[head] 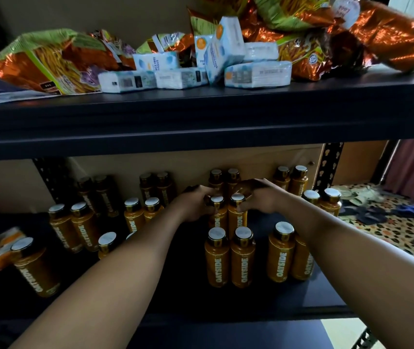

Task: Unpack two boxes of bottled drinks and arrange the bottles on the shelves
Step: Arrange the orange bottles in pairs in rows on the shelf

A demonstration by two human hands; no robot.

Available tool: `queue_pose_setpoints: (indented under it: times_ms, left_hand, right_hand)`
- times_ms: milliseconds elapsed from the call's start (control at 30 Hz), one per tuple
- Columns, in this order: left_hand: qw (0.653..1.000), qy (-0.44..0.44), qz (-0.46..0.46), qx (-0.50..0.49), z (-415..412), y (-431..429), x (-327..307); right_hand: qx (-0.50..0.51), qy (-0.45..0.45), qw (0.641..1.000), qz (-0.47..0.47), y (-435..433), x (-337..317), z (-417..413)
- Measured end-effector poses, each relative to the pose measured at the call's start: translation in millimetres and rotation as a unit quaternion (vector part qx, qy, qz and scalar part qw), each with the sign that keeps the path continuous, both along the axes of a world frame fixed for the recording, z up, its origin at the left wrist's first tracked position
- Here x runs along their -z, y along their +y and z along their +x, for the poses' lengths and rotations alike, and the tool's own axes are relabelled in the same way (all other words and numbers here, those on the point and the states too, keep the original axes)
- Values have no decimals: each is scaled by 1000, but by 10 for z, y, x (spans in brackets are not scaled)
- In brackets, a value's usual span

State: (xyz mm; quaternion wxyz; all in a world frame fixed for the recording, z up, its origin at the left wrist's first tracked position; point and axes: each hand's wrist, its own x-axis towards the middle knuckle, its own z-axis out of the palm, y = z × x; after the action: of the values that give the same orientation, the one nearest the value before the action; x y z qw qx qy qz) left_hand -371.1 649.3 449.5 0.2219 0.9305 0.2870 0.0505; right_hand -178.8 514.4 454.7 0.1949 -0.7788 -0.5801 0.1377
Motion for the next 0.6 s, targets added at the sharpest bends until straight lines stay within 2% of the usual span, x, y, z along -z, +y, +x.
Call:
queue_pose_setpoints:
  times_ms: [600]
  left_hand:
    - [1000, -4, -14, 1, -19, -37, -7]
  right_hand:
    - [13, -2, 1000, 5, -74, -5, -83]
